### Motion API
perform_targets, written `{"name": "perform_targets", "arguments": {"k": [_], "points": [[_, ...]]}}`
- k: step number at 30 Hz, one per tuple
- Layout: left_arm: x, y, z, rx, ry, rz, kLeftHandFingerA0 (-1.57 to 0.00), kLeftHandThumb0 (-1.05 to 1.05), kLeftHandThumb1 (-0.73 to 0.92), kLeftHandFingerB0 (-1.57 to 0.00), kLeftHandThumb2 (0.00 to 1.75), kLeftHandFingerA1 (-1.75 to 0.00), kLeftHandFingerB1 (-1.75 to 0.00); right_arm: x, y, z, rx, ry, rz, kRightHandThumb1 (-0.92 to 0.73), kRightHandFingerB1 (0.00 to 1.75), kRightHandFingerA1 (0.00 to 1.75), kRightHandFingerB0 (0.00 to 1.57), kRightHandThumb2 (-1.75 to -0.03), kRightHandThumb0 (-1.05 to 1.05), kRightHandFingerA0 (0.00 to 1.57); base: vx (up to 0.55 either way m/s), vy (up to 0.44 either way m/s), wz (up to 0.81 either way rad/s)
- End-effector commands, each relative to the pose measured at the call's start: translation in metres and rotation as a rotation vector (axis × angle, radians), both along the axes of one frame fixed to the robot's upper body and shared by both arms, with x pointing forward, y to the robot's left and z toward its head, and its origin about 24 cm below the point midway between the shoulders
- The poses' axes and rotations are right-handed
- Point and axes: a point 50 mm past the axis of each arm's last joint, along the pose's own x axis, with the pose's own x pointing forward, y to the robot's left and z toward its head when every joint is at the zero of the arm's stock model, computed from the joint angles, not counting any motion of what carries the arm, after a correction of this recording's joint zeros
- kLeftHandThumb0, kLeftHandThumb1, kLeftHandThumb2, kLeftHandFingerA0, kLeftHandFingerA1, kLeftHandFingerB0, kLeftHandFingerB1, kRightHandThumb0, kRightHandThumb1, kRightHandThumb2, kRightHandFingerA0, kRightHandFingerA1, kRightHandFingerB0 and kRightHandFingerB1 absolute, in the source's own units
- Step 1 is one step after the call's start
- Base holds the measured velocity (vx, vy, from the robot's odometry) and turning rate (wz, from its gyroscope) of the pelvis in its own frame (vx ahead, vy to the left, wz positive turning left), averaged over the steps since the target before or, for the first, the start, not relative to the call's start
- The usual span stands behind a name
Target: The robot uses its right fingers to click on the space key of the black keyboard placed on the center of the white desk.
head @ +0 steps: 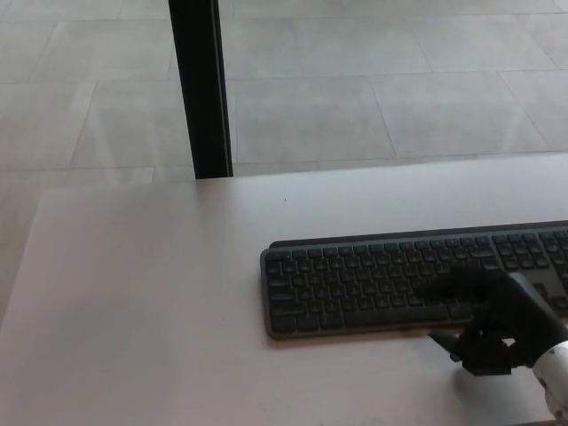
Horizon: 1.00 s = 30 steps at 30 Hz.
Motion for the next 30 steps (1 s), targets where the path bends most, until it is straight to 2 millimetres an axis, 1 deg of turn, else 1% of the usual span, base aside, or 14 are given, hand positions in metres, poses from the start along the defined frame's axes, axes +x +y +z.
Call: {"name": "perform_targets", "arguments": {"k": [1,2,7,8,10,11,14,15,22,24,26,27,29,30], "points": [[-0.003,0.006,0.006,0.056,-0.007,0.003,-0.92,-0.43,0.57,-0.76,0.57,-0.97,-0.60,-0.008,-0.002,-0.010,-0.355,-0.100,0.141,-0.61,0.42,1.22,0.69,-0.59,-0.33,0.86,0.00,0.000,0.00],[-0.003,0.006,0.006,0.053,-0.009,0.006,-0.94,-0.44,0.56,-0.74,0.57,-1.00,-0.60,-0.008,-0.001,-0.011,-0.361,-0.103,0.147,-0.59,0.45,1.36,0.69,-0.59,-0.31,0.85,0.00,0.000,0.00],[-0.005,0.006,0.005,0.046,-0.005,0.028,-0.92,-0.42,0.54,-0.75,0.56,-0.95,-0.59,-0.005,0.002,-0.011,-0.370,-0.124,0.157,-0.60,0.45,1.51,0.68,-0.58,-0.30,0.87,0.00,0.000,0.00],[-0.004,0.006,0.005,0.049,-0.004,0.022,-0.82,-0.41,0.55,-0.75,0.56,-0.83,-0.58,-0.003,0.003,-0.009,-0.371,-0.133,0.152,-0.61,0.45,1.55,0.68,-0.58,-0.31,0.88,0.00,0.000,0.00],[-0.004,0.006,0.005,0.047,-0.010,0.022,-0.82,-0.42,0.55,-0.74,0.56,-0.85,-0.59,-0.001,0.003,-0.008,-0.387,-0.143,0.152,-0.62,0.45,1.54,0.67,-0.58,-0.32,0.86,0.00,0.000,0.00],[-0.004,0.006,0.005,0.042,-0.013,0.022,-0.97,-0.43,0.54,-0.72,0.57,-0.93,-0.59,0.000,0.004,-0.006,-0.398,-0.144,0.151,-0.61,0.46,1.54,0.66,-0.61,-0.32,0.87,0.00,0.000,0.00],[-0.004,0.006,0.005,0.045,-0.008,0.016,-0.96,-0.43,0.55,-0.74,0.57,-0.96,-0.59,0.004,0.005,-0.004,-0.430,-0.148,0.150,-0.63,0.44,1.45,0.66,-0.58,-0.32,0.89,0.00,0.000,0.00],[-0.003,0.006,0.006,0.045,-0.007,0.022,-0.87,-0.44,0.54,-0.74,0.57,-0.87,-0.58,0.005,0.005,-0.003,-0.439,-0.152,0.150,-0.62,0.44,1.42,0.67,-0.58,-0.33,0.89,0.00,0.000,0.00],[-0.003,0.005,0.005,0.034,-0.020,0.025,-0.89,-0.41,0.56,-0.74,0.57,-0.86,-0.59,0.006,0.009,-0.004,-0.445,-0.158,0.167,-0.62,0.46,1.45,0.67,-0.59,-0.32,0.90,0.00,0.000,0.00],[-0.002,0.004,0.005,0.053,-0.010,0.011,-0.97,-0.42,0.57,-0.77,0.56,-1.07,-0.61,0.006,0.010,-0.005,-0.443,-0.174,0.174,-0.59,0.48,1.50,0.67,-0.61,-0.32,0.90,0.00,0.000,0.00],[-0.001,0.004,0.005,0.053,-0.011,0.026,-0.97,-0.42,0.56,-0.77,0.56,-1.05,-0.61,0.007,0.012,-0.005,-0.453,-0.185,0.169,-0.58,0.47,1.51,0.68,-0.61,-0.33,0.90,0.00,0.000,0.00],[-0.001,0.004,0.005,0.047,-0.014,0.020,-0.97,-0.41,0.58,-0.75,0.57,-1.13,-0.61,0.006,0.013,-0.006,-0.447,-0.194,0.173,-0.59,0.46,1.48,0.70,-0.58,-0.33,0.91,0.00,0.000,0.00],[-0.001,0.004,0.005,0.045,-0.009,0.010,-0.96,-0.42,0.57,-0.75,0.56,-1.06,-0.60,0.007,0.013,-0.006,-0.454,-0.197,0.178,-0.60,0.46,1.45,0.69,-0.58,-0.33,0.91,0.00,0.000,0.00],[-0.001,0.005,0.005,0.044,-0.016,0.030,-0.93,-0.44,0.54,-0.76,0.57,-0.91,-0.59,0.007,0.014,-0.007,-0.452,-0.196,0.177,-0.60,0.46,1.44,0.70,-0.58,-0.33,0.91,0.00,0.000,0.00]]}}
